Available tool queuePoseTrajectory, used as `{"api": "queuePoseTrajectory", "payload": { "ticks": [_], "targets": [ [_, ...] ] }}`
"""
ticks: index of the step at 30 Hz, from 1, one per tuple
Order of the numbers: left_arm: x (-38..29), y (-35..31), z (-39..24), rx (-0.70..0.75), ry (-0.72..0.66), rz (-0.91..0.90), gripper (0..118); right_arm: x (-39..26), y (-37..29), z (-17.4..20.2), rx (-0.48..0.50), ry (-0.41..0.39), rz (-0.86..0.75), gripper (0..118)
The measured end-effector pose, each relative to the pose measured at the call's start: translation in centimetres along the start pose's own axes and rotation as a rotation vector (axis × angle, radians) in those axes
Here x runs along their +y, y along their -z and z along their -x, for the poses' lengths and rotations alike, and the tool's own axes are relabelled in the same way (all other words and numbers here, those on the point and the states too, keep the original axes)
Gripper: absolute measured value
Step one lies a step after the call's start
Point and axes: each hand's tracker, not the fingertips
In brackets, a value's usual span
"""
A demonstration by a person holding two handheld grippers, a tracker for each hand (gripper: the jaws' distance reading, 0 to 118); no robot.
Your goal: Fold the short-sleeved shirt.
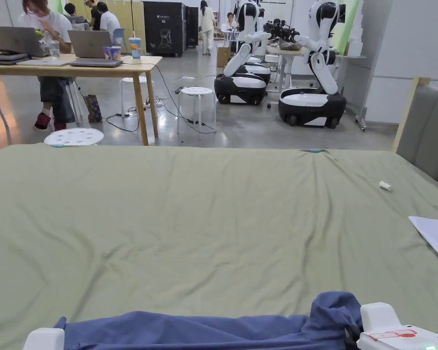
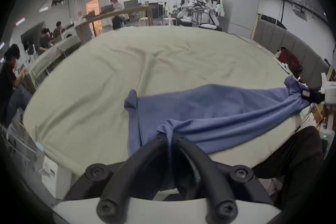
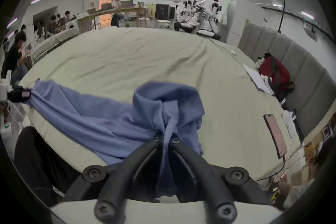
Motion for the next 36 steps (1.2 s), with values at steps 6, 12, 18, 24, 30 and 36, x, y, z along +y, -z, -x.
{"api": "queuePoseTrajectory", "payload": {
  "ticks": [6,12,18,24,30,36],
  "targets": [
    [6.7,-2.1,-3.2,0.011,0.084,-0.209,115,6.5,-3.9,4.1,-0.012,-0.026,-0.228,116],
    [10.5,-0.6,-7.8,0.045,0.056,-0.363,73,9.7,-3.7,9.3,-0.032,0.009,-0.379,90],
    [10.2,-0.1,-8.9,0.046,0.090,-0.360,0,8.5,-2.5,11.0,-0.034,0.001,-0.394,0],
    [7.9,-0.9,-3.6,0.012,-0.025,-0.308,0,8.0,-2.8,11.6,-0.009,-0.009,-0.371,0],
    [1.8,0.0,5.3,-0.057,-0.217,-0.183,74,7.2,-2.0,14.2,0.008,-0.050,-0.336,0],
    [-3.4,1.9,12.3,-0.201,-0.640,-0.125,117,6.8,-1.2,17.3,0.033,-0.063,-0.296,0]
  ]
}}
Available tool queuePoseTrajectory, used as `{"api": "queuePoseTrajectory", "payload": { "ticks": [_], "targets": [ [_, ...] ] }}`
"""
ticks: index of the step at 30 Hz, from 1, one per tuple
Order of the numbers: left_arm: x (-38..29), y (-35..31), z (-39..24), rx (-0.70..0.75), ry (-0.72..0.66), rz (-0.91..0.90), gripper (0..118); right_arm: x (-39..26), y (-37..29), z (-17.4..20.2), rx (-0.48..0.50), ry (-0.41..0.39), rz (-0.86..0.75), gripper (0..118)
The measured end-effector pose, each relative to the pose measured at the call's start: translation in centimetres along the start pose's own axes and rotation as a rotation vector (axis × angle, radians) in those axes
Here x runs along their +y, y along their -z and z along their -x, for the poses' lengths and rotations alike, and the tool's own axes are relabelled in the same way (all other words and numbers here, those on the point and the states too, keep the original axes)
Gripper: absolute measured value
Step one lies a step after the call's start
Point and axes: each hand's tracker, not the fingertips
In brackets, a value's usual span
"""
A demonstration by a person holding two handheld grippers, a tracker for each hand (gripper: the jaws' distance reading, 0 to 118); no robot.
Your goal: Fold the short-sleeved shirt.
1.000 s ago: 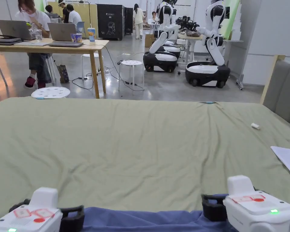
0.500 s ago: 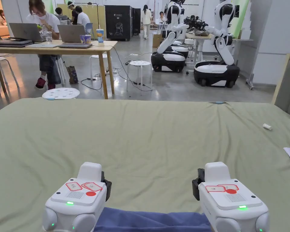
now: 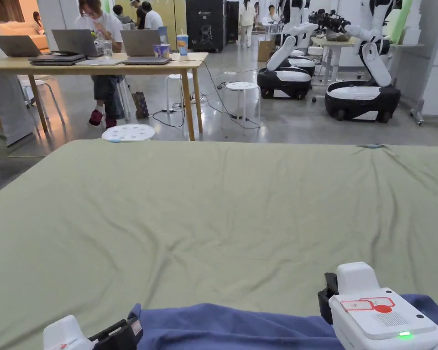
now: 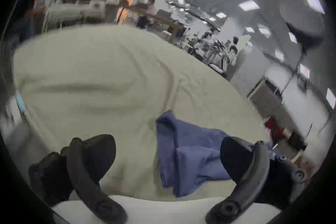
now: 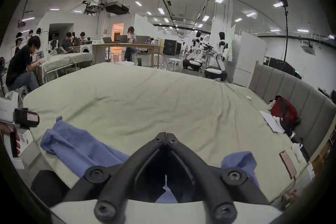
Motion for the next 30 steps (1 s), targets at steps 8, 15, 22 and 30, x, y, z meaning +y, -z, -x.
{"api": "queuePoseTrajectory", "payload": {
  "ticks": [8,15,22,30],
  "targets": [
    [-1.3,5.1,-0.1,-0.451,-0.426,0.210,112,-0.2,1.2,2.2,0.027,-0.012,0.017,0],
    [-2.4,7.5,-2.8,-0.192,-0.421,0.198,9,0.4,1.2,3.4,0.042,-0.028,0.012,0],
    [3.1,4.6,-1.9,-0.053,-0.042,0.110,8,0.5,0.8,2.6,0.032,-0.053,0.011,0],
    [3.3,2.7,-8.9,0.162,0.688,-0.009,8,-0.1,0.4,1.2,0.027,0.015,0.017,0]
  ]
}}
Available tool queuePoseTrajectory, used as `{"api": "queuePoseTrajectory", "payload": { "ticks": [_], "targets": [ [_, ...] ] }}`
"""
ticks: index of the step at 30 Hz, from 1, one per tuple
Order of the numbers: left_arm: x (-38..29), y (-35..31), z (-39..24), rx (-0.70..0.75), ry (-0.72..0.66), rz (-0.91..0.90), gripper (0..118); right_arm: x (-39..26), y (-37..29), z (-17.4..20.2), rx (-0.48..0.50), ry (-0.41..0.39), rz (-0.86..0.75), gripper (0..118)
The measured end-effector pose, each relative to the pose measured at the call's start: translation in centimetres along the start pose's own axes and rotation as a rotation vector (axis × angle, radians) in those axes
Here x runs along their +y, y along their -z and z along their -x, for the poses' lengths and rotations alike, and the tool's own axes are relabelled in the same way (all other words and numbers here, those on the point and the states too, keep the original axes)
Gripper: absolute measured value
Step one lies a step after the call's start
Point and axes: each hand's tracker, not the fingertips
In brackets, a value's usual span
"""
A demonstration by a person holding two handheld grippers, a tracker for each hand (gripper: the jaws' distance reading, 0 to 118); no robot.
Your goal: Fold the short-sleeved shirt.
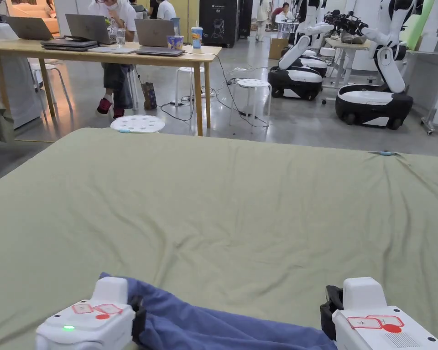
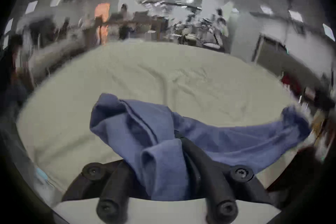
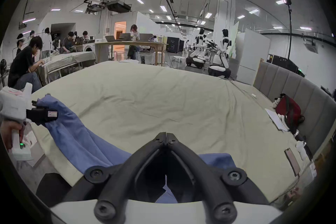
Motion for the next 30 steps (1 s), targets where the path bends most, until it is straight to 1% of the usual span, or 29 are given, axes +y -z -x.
{"api": "queuePoseTrajectory", "payload": {
  "ticks": [1,3,4,7,10,11,13,14,15,16,17,18,19,20,22,24,25,26,27,28,29,30],
  "targets": [
    [0.6,-0.3,-2.0,0.001,0.096,-0.021,8,-0.1,-0.2,-0.4,0.001,0.013,-0.001,0],
    [1.6,-0.4,-5.6,-0.075,0.205,-0.027,8,-0.3,-0.4,-1.1,-0.003,0.040,-0.002,0],
    [1.1,0.8,-7.4,-0.096,0.258,-0.016,8,-0.4,-0.5,-1.5,-0.003,0.058,-0.003,0],
    [0.8,1.9,-13.3,-0.108,0.426,0.003,7,-0.6,-1.4,-2.5,-0.009,0.070,-0.006,0],
    [-0.8,2.7,-19.5,-0.094,0.598,0.051,7,-1.1,-1.6,-3.9,-0.012,0.083,-0.012,0],
    [-1.3,3.2,-20.7,-0.069,0.638,0.075,7,-1.2,-1.7,-4.4,-0.011,0.089,-0.014,0],
    [-2.9,5.2,-22.2,0.040,0.741,0.085,10,-1.6,-1.9,-5.3,-0.004,0.115,-0.014,0],
    [-3.0,5.3,-22.2,0.039,0.733,0.049,19,-1.8,-1.8,-5.5,-0.004,0.114,-0.010,0],
    [-2.8,5.2,-22.1,0.022,0.690,0.048,32,-2.0,-1.8,-5.8,-0.005,0.113,-0.007,0],
    [-2.3,4.6,-21.9,-0.013,0.617,0.059,53,-2.2,-1.8,-6.0,-0.002,0.113,-0.005,0],
    [-1.7,3.9,-21.6,-0.047,0.554,0.045,82,-2.6,-1.3,-6.3,0.003,0.114,-0.001,0],
    [-0.9,3.2,-20.9,-0.111,0.474,0.030,98,-2.6,-1.2,-6.5,0.009,0.116,0.004,0],
    [0.0,2.4,-19.9,-0.196,0.356,0.022,104,-2.6,-1.1,-6.6,0.015,0.120,0.007,0],
    [1.1,1.4,-18.8,-0.266,0.221,0.014,103,-2.6,-1.1,-6.7,0.022,0.125,0.011,0],
    [1.8,0.5,-15.4,-0.328,-0.089,-0.015,103,-2.4,-1.3,-6.7,0.034,0.134,0.009,0],
    [1.8,1.1,-13.0,-0.335,-0.270,0.021,101,-2.4,-1.4,-6.6,0.035,0.135,0.006,0],
    [1.6,1.6,-12.1,-0.306,-0.318,0.039,97,-2.3,-1.3,-6.5,0.039,0.136,0.006,0],
    [1.3,2.2,-11.3,-0.256,-0.346,0.071,80,-2.3,-1.3,-6.5,0.046,0.144,0.006,0],
    [0.9,2.9,-10.8,-0.225,-0.363,0.099,57,-2.3,-1.2,-6.5,0.050,0.154,0.006,0],
    [1.0,3.0,-11.0,-0.211,-0.365,0.111,24,-2.3,-1.2,-6.5,0.055,0.161,0.007,0],
    [0.6,3.4,-11.0,-0.198,-0.356,0.117,0,-2.2,-1.1,-6.5,0.057,0.163,0.009,0],
    [0.1,3.7,-11.0,-0.198,-0.366,0.120,0,-2.2,-1.0,-6.4,0.054,0.164,0.012,0]
  ]
}}
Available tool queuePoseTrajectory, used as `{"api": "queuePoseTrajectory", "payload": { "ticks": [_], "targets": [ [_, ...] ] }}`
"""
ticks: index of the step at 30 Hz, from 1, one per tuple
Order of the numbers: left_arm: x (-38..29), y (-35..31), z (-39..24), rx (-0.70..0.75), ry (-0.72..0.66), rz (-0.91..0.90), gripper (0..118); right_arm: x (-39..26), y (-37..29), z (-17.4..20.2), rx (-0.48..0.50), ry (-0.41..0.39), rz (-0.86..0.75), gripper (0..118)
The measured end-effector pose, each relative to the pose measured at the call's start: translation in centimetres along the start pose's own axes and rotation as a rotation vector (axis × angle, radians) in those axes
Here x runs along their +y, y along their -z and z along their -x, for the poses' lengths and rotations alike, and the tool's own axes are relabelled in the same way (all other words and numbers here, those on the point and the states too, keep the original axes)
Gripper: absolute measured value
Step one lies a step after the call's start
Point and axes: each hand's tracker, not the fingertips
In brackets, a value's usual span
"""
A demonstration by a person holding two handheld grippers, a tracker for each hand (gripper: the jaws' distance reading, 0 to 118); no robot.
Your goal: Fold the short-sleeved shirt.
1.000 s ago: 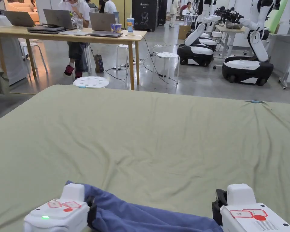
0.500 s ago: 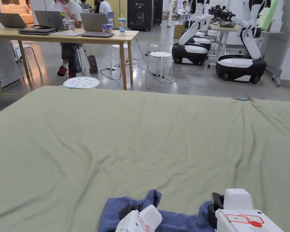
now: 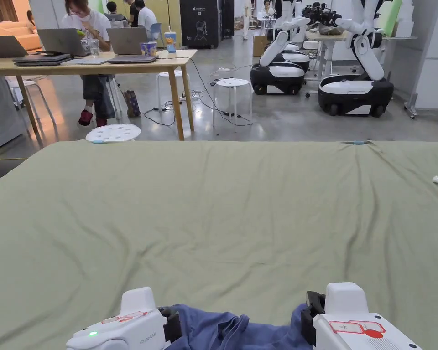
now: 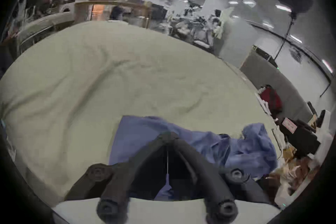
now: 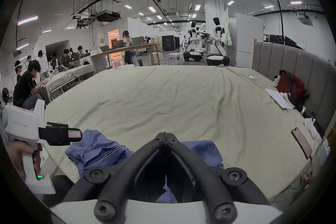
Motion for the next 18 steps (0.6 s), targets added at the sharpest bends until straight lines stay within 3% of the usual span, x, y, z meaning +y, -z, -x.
{"api": "queuePoseTrajectory", "payload": {
  "ticks": [3,9,13,18],
  "targets": [
    [-1.3,1.0,-0.7,-0.129,-0.003,0.073,0,-0.1,0.1,-0.1,-0.003,0.001,0.003,0],
    [-4.7,2.9,-7.3,-0.239,0.128,0.154,0,0.0,0.3,-0.6,-0.018,0.006,0.008,0],
    [-5.8,4.2,-10.4,-0.222,0.147,0.203,0,-0.2,0.3,-0.8,-0.024,0.002,0.015,0],
    [-2.5,0.1,-7.6,-0.171,0.156,-0.018,0,-0.3,0.3,-0.5,-0.031,-0.013,0.024,0]
  ]
}}
